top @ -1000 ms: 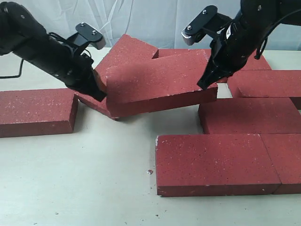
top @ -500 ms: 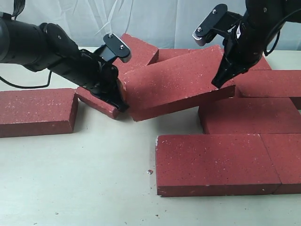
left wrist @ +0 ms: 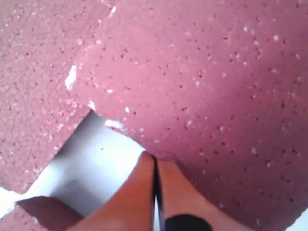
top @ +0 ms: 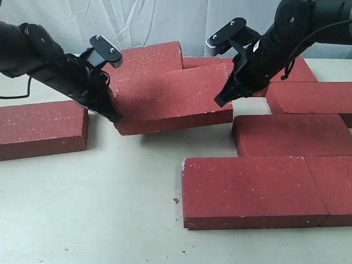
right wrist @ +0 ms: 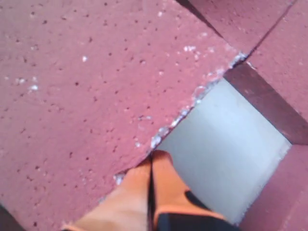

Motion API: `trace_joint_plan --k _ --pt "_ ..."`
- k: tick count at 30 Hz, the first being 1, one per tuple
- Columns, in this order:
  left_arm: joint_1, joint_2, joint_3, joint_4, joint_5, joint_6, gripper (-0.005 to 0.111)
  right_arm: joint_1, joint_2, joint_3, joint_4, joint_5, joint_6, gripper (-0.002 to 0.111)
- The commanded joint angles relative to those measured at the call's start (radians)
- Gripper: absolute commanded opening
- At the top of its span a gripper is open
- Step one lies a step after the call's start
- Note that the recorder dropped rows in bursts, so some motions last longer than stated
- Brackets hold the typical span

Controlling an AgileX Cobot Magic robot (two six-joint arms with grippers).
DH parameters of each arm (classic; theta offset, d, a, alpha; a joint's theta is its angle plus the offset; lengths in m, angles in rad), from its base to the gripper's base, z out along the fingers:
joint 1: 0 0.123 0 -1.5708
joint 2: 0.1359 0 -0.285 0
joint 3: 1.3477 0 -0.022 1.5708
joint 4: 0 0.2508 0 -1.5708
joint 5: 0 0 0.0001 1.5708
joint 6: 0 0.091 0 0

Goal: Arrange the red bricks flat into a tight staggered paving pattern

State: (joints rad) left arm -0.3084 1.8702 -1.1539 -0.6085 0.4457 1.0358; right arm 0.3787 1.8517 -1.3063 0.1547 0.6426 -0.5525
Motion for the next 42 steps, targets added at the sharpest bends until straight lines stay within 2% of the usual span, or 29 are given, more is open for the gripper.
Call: trace_joint_plan --k 1,10,15,20,27,30,32,36,42 --pt "0.007 -0.027 -0.016 -0.082 0.095 -0.013 0.000 0.030 0.035 -0.006 0.275 -0.079 -0.106 -0.001" --pt "0.028 -0.113 -0.016 0.084 0.318 -0.128 0.000 0.030 0.045 -0.008 0.277 0.011 -0.108 -0.001" --pt "0.028 -0.120 -0.014 0.120 0.421 -0.143 0.000 0.030 0.008 -0.008 0.243 0.031 -0.108 -0.001" --pt "0.037 -0.111 0.019 0.183 0.324 -0.139 0.000 0.035 0.052 -0.008 0.259 0.030 -0.108 -0.001" --pt "0.067 -0.052 0.032 0.157 0.154 -0.139 0.000 0.040 0.110 -0.008 0.254 0.000 -0.108 -0.001" --pt "0.067 -0.011 0.032 0.133 0.167 -0.137 0.000 0.040 0.107 -0.008 0.187 -0.007 -0.105 -0.001" --pt "0.067 0.004 0.032 0.135 0.191 -0.137 0.000 0.040 0.114 -0.008 0.076 -0.009 -0.069 -0.001" --pt "0.067 0.006 0.032 0.133 0.095 -0.137 0.000 0.040 0.114 -0.008 0.033 0.006 -0.021 -0.001" --pt "0.067 0.006 0.032 0.178 0.095 -0.135 0.000 0.040 0.114 -0.008 -0.083 0.009 0.015 -0.001"
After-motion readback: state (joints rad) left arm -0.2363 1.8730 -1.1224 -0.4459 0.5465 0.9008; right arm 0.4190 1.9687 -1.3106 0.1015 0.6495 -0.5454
